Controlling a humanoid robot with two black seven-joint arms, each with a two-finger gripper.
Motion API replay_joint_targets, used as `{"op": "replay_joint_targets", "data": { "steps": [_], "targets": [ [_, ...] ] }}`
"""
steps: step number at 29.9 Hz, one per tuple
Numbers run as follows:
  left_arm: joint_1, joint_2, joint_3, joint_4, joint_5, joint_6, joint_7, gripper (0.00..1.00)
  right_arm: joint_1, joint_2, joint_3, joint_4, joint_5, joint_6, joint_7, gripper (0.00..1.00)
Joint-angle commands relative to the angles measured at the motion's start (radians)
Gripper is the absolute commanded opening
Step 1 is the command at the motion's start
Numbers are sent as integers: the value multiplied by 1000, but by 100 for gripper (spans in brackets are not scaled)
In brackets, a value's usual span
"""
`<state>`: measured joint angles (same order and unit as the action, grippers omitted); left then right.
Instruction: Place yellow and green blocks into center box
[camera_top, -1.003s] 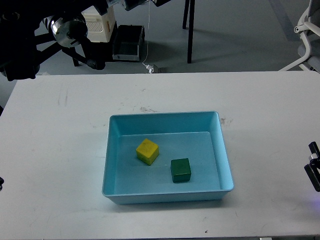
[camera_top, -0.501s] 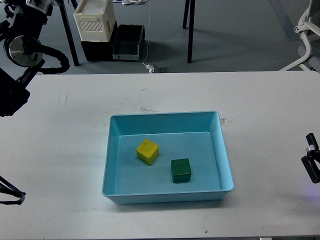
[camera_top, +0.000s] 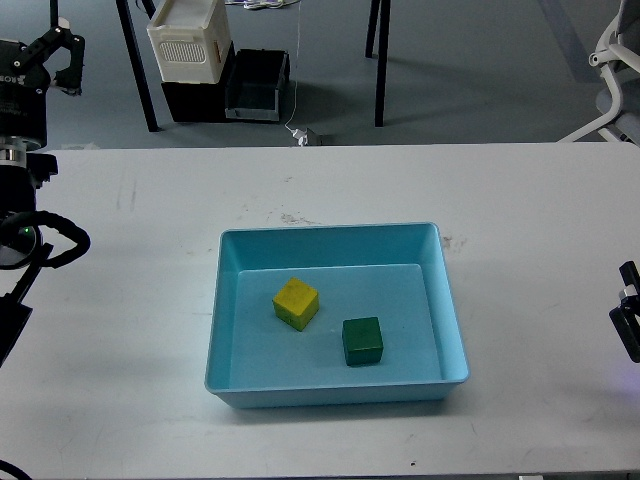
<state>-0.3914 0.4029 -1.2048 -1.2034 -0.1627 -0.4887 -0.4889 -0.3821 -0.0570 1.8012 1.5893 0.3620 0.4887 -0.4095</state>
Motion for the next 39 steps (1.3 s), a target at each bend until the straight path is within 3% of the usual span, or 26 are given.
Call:
{"op": "replay_joint_targets", "data": {
  "steps": [1,6,19,27,39],
  "targets": [
    [184,-22,-79,-145,-9,0,0,99,-8,3,16,4,2,0,0,100],
    [383,-48,-108,-304,-9,0,0,99,-14,5,26,3,0,0,0,100],
    [762,-122,-107,-522,-49,0,0,99,-47,6,36,3,0,0,20,100],
    [948,-128,-78,-539,-47,0,0,99,-60,6,20,3,-3,0,18,100],
    [964,-125,-32,-536,-46,0,0,100,-50,14,-13,3,-87,0,18,100]
  ]
}}
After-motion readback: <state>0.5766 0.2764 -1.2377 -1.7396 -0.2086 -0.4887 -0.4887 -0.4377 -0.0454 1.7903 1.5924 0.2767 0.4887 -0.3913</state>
